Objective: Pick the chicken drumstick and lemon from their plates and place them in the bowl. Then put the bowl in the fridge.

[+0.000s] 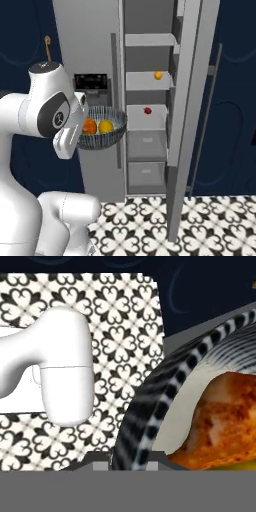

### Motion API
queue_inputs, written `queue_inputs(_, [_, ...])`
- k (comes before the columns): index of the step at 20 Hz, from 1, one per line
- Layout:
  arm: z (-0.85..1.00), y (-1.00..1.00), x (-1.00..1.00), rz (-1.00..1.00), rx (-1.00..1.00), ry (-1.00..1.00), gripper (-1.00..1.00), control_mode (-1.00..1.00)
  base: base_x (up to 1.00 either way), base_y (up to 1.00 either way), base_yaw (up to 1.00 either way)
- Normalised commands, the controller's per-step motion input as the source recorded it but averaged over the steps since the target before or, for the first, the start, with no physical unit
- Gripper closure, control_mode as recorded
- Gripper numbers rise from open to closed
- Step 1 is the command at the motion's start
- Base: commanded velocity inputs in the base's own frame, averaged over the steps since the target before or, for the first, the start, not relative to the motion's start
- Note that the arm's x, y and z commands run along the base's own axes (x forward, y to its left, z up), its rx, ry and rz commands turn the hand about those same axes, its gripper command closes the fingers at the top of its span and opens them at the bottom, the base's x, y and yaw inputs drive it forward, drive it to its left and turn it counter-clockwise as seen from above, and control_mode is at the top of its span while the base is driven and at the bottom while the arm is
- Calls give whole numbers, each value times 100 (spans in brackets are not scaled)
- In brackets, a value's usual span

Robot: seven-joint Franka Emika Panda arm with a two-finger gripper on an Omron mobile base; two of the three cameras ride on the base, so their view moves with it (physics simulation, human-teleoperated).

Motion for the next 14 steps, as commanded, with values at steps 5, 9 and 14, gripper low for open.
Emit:
queue_inputs(5, [0, 0, 0, 0, 0, 0, 100, 100, 60, -3, 0])
queue_inputs(9, [0, 0, 0, 0, 0, 0, 100, 100, 59, -29, 0])
queue_inputs(14, [0, 0, 0, 0, 0, 0, 100, 100, 50, -44, 0])
